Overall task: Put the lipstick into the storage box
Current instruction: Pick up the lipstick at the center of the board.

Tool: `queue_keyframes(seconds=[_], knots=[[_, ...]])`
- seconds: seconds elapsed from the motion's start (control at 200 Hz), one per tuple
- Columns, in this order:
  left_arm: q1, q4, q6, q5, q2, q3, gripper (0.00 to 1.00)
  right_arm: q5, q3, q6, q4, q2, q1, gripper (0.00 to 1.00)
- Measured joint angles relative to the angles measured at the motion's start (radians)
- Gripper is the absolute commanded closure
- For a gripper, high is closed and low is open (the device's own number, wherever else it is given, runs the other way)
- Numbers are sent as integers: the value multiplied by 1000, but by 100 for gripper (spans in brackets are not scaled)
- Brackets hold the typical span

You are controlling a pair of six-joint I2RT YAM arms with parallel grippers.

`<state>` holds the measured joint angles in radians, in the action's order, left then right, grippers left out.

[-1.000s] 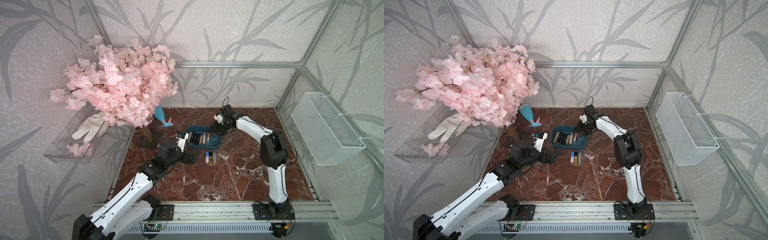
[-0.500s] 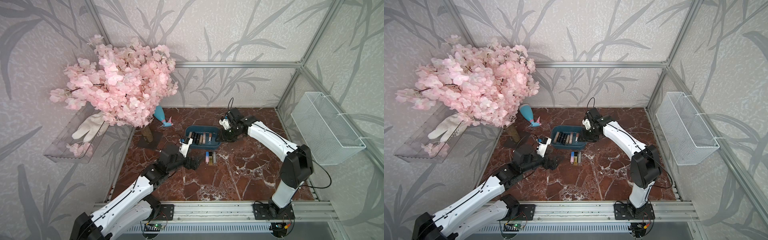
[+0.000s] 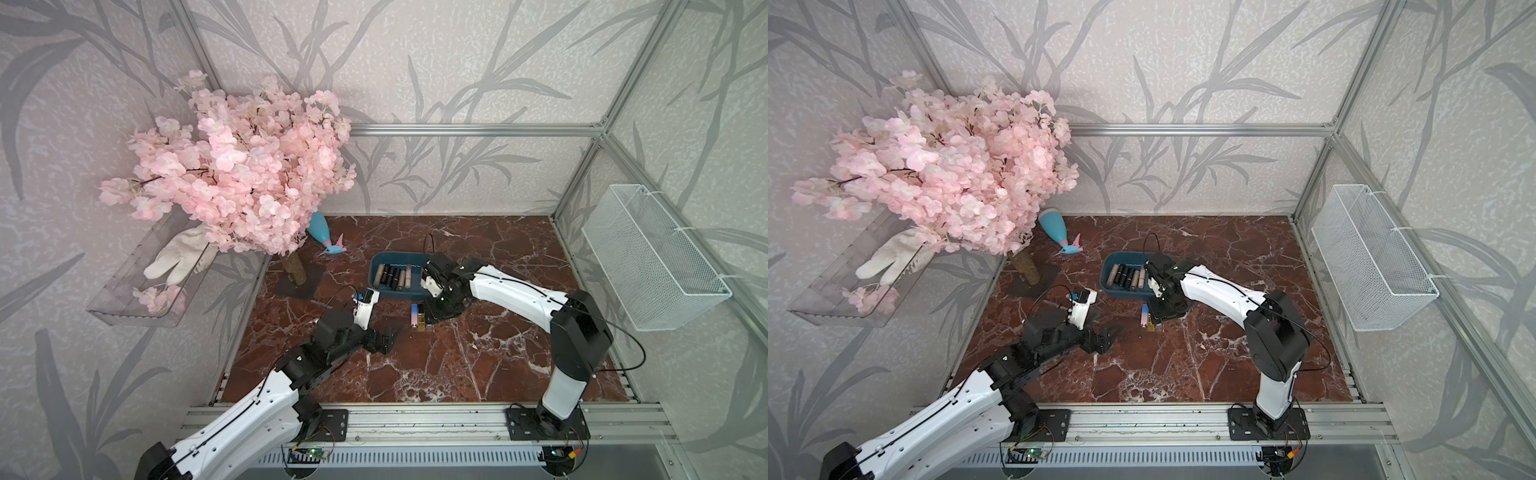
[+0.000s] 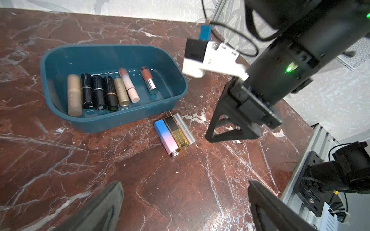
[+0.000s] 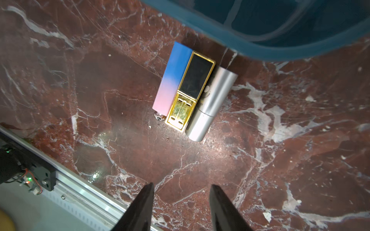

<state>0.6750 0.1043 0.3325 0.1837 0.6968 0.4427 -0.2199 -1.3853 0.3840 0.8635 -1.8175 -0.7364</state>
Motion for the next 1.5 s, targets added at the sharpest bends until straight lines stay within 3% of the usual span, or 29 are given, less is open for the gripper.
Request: queue_keyframes(seconds=[0.595, 1.245, 1.504], knots=[[0, 58, -19, -27, -35, 0, 0, 81, -20, 0, -46, -154, -1, 52], [0, 107, -26, -53, -74, 0, 0, 106, -143, -1, -51, -262, 31, 53], [0, 114, -25, -57, -93, 0, 0, 109, -156, -14, -53, -287, 40, 60]])
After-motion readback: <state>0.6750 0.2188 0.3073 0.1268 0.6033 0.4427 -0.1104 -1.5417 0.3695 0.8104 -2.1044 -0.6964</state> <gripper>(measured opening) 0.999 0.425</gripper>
